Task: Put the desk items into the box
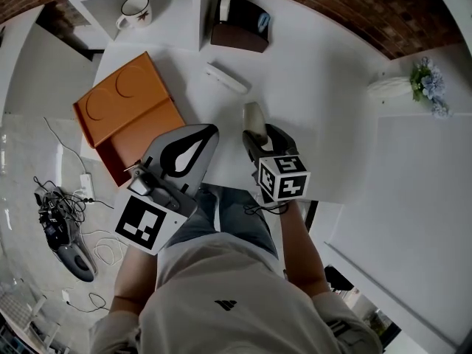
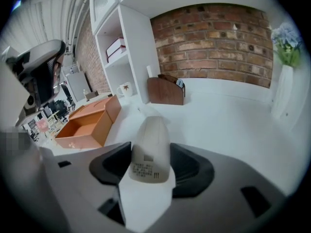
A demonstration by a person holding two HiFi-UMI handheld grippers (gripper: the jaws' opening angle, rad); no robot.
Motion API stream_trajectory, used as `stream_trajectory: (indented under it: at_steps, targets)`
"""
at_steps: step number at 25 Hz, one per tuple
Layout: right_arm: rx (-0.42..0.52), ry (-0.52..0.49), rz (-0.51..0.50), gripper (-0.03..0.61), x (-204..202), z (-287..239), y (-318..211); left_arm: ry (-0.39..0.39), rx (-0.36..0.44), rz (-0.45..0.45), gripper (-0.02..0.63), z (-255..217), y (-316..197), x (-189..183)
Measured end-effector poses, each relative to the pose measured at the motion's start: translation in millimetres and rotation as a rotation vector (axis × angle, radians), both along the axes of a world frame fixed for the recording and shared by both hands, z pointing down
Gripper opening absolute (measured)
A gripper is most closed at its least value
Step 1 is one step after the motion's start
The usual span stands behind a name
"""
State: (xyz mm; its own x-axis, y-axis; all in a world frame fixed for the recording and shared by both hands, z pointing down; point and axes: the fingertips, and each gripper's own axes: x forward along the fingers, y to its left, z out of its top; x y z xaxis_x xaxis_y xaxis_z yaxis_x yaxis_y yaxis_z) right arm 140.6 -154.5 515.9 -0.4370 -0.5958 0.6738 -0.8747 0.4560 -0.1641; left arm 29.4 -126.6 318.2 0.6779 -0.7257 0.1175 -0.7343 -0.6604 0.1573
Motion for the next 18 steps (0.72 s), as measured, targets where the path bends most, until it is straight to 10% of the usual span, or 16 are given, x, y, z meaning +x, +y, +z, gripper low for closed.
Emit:
stream_trajectory:
  at_steps: [18]
  targets:
    - [0.185,-0.128,-0.242,0.256,-68,-93,-4,0.005,0.057,-0.222,0.012,-24,33,-44]
